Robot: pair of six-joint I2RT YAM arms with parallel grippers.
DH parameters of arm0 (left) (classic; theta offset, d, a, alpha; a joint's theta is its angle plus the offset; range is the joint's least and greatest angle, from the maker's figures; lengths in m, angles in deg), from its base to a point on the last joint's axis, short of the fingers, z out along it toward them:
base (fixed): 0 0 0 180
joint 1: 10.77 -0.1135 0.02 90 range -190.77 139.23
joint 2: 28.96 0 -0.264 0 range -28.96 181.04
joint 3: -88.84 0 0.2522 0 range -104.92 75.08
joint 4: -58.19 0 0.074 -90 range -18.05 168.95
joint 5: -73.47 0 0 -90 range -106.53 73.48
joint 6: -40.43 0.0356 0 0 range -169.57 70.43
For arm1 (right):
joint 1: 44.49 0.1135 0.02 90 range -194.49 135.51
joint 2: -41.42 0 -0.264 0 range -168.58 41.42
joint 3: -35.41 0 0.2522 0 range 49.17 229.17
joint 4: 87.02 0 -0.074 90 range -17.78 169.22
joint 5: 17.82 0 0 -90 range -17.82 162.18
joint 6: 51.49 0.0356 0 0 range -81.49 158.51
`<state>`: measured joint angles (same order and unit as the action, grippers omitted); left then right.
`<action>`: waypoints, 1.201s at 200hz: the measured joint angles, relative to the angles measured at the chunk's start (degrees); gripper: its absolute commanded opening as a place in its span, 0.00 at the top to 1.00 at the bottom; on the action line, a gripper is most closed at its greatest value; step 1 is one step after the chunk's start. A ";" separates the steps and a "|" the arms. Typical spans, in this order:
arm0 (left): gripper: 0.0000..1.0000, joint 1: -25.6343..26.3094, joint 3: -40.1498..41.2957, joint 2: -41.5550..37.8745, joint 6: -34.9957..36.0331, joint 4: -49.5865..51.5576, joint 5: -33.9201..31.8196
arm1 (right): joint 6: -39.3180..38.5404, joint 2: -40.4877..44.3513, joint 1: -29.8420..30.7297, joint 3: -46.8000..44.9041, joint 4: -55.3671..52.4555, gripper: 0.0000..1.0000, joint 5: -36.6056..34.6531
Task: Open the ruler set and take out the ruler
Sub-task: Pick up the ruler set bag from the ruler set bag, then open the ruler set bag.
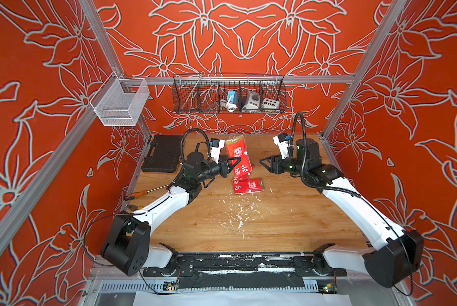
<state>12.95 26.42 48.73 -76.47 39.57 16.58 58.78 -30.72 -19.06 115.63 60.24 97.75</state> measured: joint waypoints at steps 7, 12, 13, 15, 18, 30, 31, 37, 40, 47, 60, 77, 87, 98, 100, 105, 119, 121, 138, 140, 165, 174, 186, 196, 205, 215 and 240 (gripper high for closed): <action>1.00 0.42 0.00 -0.22 0.00 0.79 -1.55 | -0.20 0.13 0.50 -0.17 0.00 0.47 -1.44; 1.00 0.74 0.00 -0.31 -0.02 1.36 -2.71 | -0.26 0.15 0.90 -0.22 0.04 0.48 -2.49; 1.00 0.76 0.00 -0.31 -0.02 1.46 -2.93 | -0.31 0.15 0.96 -0.22 0.04 0.48 -2.62; 1.00 0.90 0.00 -0.33 -0.02 1.73 -2.97 | -0.33 0.15 1.16 -0.22 0.02 0.48 -2.99; 1.00 1.09 0.00 -0.33 -0.02 2.10 -3.76 | -0.37 0.15 1.44 -0.24 0.04 0.48 -3.54; 1.00 1.75 -0.02 -0.33 -0.11 3.63 -5.53 | -0.74 0.15 2.75 -0.22 0.04 0.49 -5.88; 1.00 1.77 -0.02 -0.33 -0.13 3.74 -5.68 | -0.76 0.15 2.91 -0.22 0.04 0.49 -6.23; 1.00 2.08 -0.02 -0.33 -0.17 4.44 -6.36 | -1.09 0.15 3.58 -0.22 0.07 0.49 -7.21; 1.00 2.21 -0.02 -0.33 -0.17 4.70 -6.75 | -1.25 0.15 4.00 -0.22 0.07 0.49 -7.87; 1.00 2.60 -0.04 -0.33 -0.24 5.27 -7.52 | -1.60 0.07 4.96 -0.20 0.07 0.50 -9.27; 1.00 3.28 -0.09 -0.33 -0.42 6.23 -8.66 | -2.05 -0.31 6.38 0.04 0.04 0.52 -11.17; 1.00 4.00 -0.09 -0.31 -0.68 6.86 -9.86 | -2.67 -1.29 7.74 0.79 0.02 0.54 -12.96; 1.00 4.35 -0.11 -0.33 -0.85 7.06 -10.36 | -2.95 -1.90 8.20 1.40 0.02 0.56 -13.64; 1.00 4.68 -0.33 -0.26 -1.07 7.43 -10.78 | -3.08 -2.58 8.81 2.12 -0.02 0.57 -14.43; 1.00 4.76 -0.39 -0.26 -1.09 7.50 -10.86 | -3.17 -2.73 8.90 2.25 -0.02 0.57 -14.56; 1.00 4.87 -0.55 -0.20 -1.20 7.56 -11.02 | -3.21 -2.95 9.14 2.54 -0.02 0.58 -14.86; 1.00 5.27 -1.01 -0.04 -1.29 7.67 -11.37 | -3.28 -3.58 9.70 3.43 -0.09 0.59 -15.67; 1.00 5.33 -1.07 -0.02 -1.31 7.69 -11.41 | -3.30 -3.67 9.81 3.56 -0.09 0.59 -15.72; 1.00 5.77 -1.31 0.07 -1.44 7.76 -11.67 | -3.37 -4.13 10.64 4.50 -0.13 0.61 -16.35; 1.00 5.81 -1.33 0.07 -1.44 7.76 -11.69 | -3.39 -4.22 10.71 4.61 -0.15 0.61 -16.39; 1.00 6.29 -1.90 0.50 -1.51 7.91 -12.24 | -3.48 -5.07 11.50 6.21 -0.31 0.62 -16.61; 1.00 6.43 -2.08 0.70 -1.51 7.89 -12.33 | -3.52 -5.31 11.72 6.58 -0.35 0.61 -16.65; 1.00 6.62 -2.12 0.85 -1.53 7.89 -12.48 | -3.52 -5.66 11.91 7.02 -0.35 0.62 -16.72; 1.00 6.75 -2.12 1.05 -1.55 7.91 -12.48 | -3.52 -5.95 12.15 7.21 -0.39 0.62 -16.72; 1.00 6.91 -2.12 1.25 -1.57 7.89 -12.50 | -3.52 -6.25 12.33 7.48 -0.44 0.62 -16.74; 1.00 6.99 -2.12 1.44 -1.66 7.91 -12.48 | -3.54 -6.75 12.50 7.89 -0.52 0.62 -16.76; 1.00 7.13 -2.12 1.55 -1.70 7.89 -12.46 | -3.56 -8.04 12.57 8.33 -0.90 0.62 -17.22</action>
<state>20.08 24.30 50.28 -78.17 47.46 4.12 55.22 -38.77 -6.49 123.95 59.34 80.52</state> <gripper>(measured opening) 0.099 0.380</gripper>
